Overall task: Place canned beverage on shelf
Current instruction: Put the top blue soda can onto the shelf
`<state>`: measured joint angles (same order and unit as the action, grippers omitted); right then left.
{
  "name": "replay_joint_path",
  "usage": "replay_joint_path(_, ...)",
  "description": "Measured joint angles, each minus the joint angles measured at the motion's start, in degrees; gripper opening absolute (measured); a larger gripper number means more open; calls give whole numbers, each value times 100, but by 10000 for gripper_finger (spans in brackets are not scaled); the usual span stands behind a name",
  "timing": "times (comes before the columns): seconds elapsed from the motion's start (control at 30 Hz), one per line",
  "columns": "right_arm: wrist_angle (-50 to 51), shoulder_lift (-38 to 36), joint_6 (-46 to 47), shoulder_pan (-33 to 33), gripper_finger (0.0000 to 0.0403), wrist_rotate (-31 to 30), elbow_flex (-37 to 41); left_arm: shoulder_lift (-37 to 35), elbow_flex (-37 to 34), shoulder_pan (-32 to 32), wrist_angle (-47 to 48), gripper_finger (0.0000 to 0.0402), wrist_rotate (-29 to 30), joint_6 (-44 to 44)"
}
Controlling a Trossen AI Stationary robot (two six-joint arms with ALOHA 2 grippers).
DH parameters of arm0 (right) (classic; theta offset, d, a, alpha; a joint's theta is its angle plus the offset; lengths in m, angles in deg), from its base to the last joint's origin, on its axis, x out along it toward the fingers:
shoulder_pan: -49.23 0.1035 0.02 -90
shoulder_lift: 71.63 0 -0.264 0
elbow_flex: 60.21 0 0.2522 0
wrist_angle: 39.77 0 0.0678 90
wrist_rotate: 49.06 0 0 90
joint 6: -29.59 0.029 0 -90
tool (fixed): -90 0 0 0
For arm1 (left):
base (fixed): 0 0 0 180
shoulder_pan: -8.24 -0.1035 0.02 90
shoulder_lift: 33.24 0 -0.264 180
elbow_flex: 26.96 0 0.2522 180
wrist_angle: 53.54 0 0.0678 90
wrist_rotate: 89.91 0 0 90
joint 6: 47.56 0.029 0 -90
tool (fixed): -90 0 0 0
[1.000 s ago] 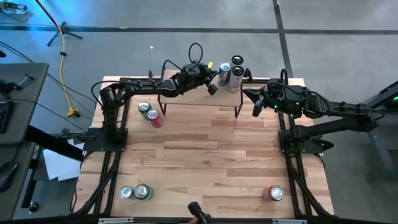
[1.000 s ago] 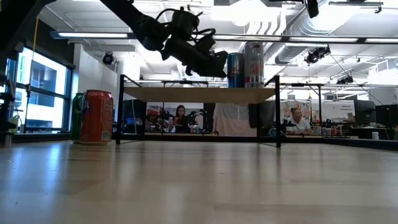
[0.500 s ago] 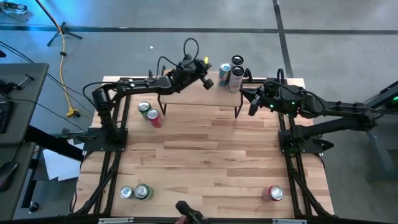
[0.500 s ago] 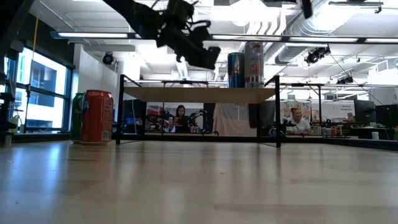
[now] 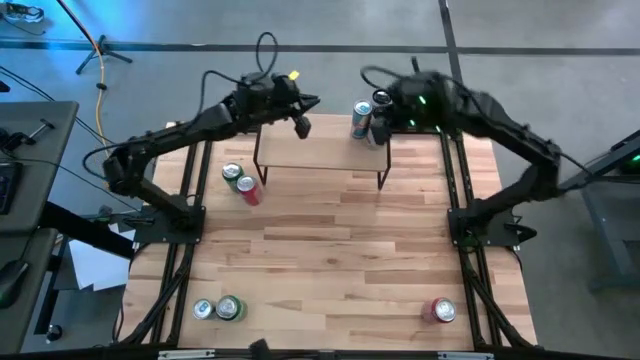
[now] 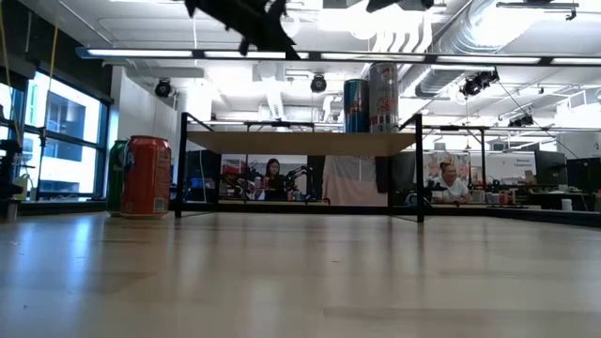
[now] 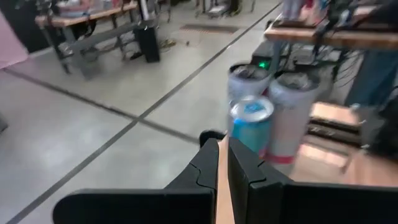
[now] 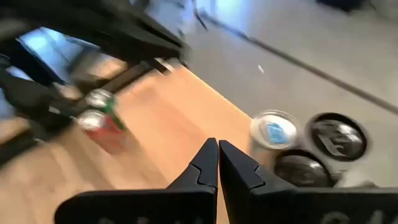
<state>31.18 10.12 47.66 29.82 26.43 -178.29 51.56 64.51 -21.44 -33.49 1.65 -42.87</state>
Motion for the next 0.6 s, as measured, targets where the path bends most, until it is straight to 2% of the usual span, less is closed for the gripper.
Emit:
replay_joint_path(0.17,895,935,-298,-505,0,381,-1100,-448,0,206,311,0,-280,20)
replay_joint_path(0.3,1151,1492,-560,-745,0,851,-1582,-770,-2,422,560,0,-263,2)
replay_joint_path(0.4,1334,1824,-660,-868,7,875,-1845,-1049,-7,533,791,0,-246,2)
replay_joint_path(0.5,1535,2099,-794,-1004,34,892,-2097,-1345,-7,611,1010,0,-146,-27)
replay_joint_path(0.6,1740,2359,-965,-1143,86,897,-2326,-1648,-7,626,1253,0,26,-188)
